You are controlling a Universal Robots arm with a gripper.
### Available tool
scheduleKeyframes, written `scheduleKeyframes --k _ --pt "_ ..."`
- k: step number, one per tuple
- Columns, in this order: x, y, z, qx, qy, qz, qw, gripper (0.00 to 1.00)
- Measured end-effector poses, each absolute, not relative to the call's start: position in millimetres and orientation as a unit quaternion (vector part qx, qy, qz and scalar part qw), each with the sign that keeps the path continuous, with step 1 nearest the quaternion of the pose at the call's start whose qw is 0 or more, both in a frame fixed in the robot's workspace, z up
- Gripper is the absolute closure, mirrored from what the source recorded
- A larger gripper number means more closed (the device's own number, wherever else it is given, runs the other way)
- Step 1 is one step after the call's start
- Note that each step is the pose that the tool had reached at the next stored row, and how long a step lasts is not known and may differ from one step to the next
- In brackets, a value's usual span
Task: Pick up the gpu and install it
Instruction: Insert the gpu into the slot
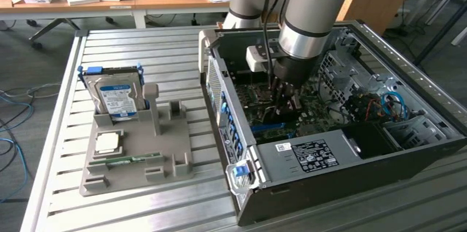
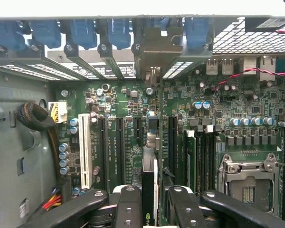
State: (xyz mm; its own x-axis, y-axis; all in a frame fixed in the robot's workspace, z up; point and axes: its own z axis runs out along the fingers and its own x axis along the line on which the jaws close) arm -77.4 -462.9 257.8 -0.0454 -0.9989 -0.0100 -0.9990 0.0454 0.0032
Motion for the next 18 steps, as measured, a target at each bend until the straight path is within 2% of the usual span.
scheduleKeyframes --k 18 --pt "-77.6 -462.9 257.6 -0.693 0.721 0.002 0.006 0.74"
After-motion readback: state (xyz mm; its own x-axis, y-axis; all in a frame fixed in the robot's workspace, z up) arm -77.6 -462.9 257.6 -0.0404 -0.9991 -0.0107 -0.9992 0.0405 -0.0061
